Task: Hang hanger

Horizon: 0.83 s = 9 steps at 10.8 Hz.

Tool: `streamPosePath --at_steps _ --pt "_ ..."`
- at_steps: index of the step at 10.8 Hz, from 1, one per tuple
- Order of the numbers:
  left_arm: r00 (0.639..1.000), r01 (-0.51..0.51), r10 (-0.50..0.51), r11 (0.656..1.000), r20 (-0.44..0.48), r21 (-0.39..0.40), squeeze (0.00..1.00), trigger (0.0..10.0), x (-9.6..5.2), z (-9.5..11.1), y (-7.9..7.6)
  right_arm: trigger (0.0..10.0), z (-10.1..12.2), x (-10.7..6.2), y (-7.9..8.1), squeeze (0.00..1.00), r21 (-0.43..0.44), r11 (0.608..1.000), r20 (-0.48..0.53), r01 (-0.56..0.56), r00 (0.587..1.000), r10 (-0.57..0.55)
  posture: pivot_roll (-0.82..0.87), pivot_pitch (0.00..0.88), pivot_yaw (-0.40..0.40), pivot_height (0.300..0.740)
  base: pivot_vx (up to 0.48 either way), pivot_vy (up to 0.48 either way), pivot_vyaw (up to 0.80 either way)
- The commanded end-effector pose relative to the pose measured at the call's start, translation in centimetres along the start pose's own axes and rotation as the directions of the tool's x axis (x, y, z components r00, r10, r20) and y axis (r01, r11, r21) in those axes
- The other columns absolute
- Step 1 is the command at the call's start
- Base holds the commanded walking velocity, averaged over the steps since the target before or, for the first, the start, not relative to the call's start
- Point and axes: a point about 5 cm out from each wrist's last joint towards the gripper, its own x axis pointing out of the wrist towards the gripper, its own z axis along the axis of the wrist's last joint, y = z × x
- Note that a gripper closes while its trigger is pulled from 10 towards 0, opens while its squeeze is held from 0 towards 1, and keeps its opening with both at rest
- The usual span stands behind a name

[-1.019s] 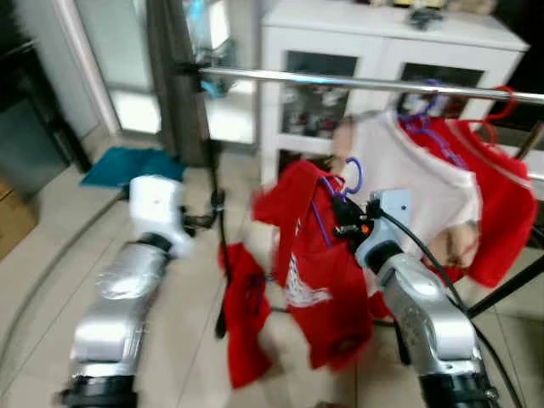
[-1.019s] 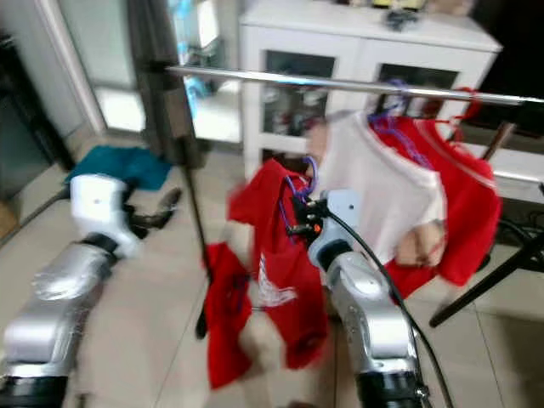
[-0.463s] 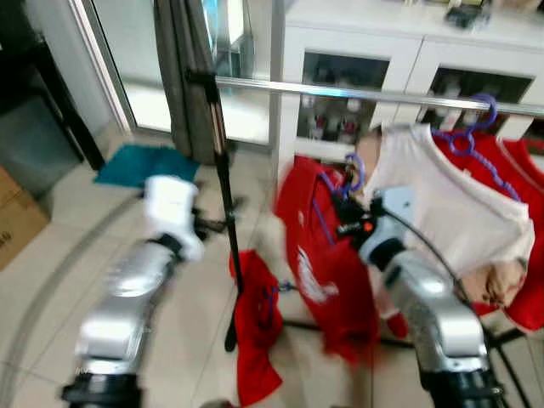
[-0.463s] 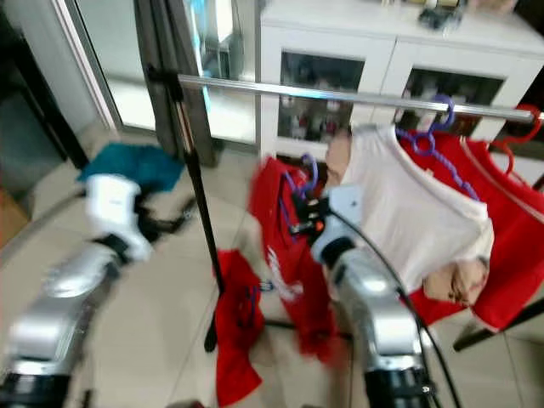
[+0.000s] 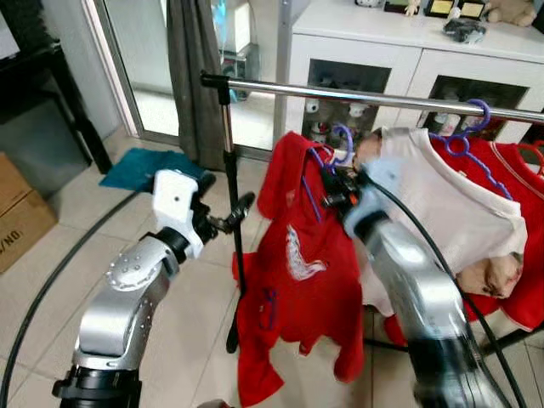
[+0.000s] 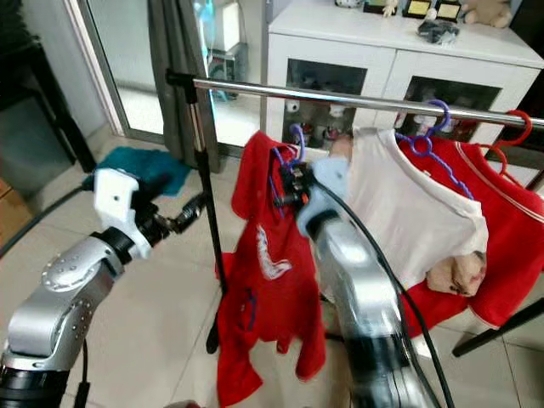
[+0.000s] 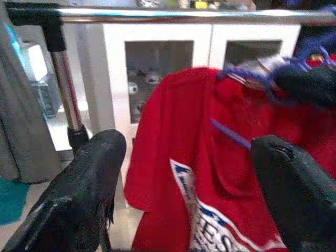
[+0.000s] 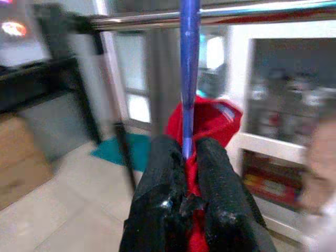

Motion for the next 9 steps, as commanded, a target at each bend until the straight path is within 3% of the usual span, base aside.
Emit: streamPosePath --at_steps 1,5,9 --pt "0.999 0.041 -0.040 0.998 -0.021 0.048 0.00 10.0 0.1 0.2 -0.2 10.0 0.7 0.6 -1.4 0.00 -0.017 0.996 0.002 0.085 0.996 -0.085 -0.01 0.000 0.009 0.740 0.000 0.000 0.00" --pt "0.996 0.091 -0.090 0.992 -0.011 0.088 0.00 10.0 -1.0 1.6 0.5 10.0 5.4 5.7 -3.6 0.00 -0.050 0.984 0.051 0.168 0.985 -0.166 0.03 0.009 0.027 0.740 0.000 0.000 0.00" --pt "0.989 0.106 -0.121 0.982 0.086 0.154 0.00 10.0 -1.0 5.9 1.6 10.0 7.3 7.6 -3.8 0.00 -0.099 0.974 -0.019 0.204 0.978 -0.206 0.08 0.134 0.028 0.740 0.000 0.000 0.00"
